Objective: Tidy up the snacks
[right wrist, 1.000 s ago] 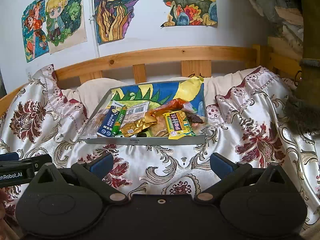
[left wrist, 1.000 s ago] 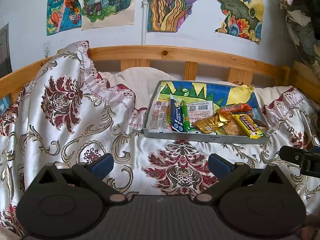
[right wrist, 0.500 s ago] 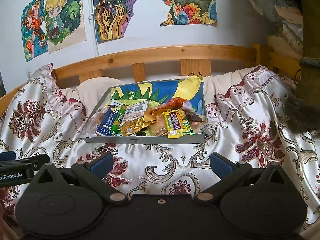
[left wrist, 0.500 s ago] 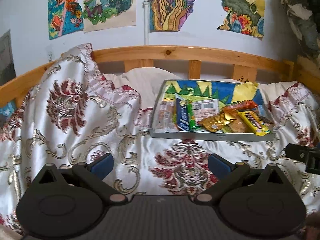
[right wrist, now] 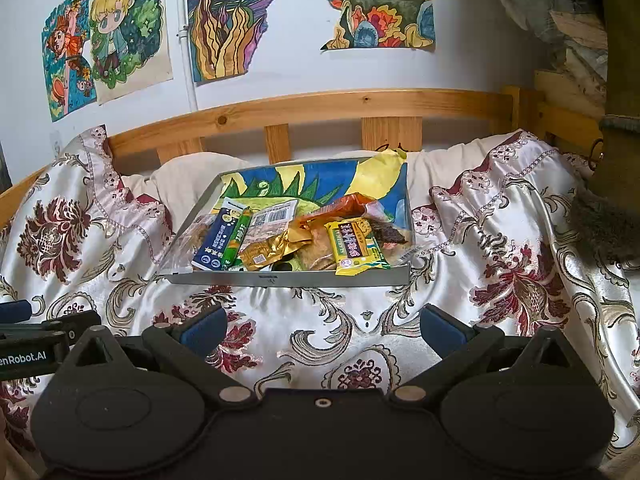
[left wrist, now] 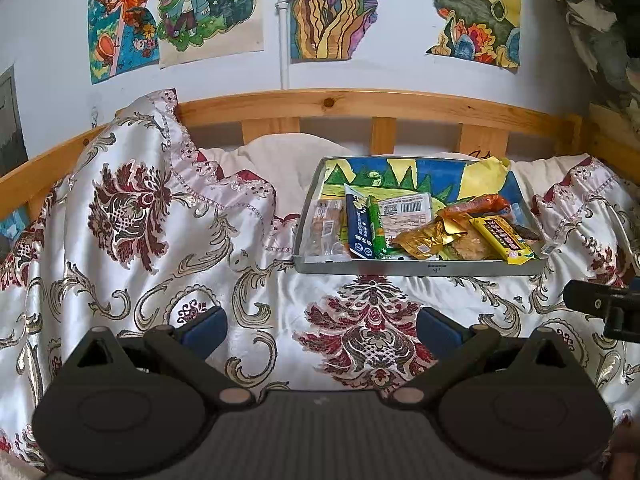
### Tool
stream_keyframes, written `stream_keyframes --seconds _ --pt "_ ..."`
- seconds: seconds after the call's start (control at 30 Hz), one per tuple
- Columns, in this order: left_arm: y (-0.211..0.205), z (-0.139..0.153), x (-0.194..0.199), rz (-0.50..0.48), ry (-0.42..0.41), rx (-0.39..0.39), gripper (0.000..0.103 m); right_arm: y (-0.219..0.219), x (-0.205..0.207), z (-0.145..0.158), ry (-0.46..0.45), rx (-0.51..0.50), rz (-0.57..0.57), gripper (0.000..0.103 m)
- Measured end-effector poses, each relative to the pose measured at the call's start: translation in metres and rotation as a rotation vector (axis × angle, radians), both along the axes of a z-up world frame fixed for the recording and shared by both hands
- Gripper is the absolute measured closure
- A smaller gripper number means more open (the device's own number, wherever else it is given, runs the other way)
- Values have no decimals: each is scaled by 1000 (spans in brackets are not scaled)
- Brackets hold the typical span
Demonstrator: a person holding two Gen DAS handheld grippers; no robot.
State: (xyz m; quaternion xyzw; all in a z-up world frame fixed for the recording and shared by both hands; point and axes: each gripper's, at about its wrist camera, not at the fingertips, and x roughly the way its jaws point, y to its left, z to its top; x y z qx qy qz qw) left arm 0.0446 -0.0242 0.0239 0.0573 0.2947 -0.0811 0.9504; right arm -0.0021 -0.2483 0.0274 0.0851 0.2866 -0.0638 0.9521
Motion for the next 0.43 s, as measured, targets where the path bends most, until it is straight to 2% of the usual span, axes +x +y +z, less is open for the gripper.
stream_keyframes --seconds 0.43 --pt "1 0 1 3 5 -1 0 0 -3 -2 3 0 0 1"
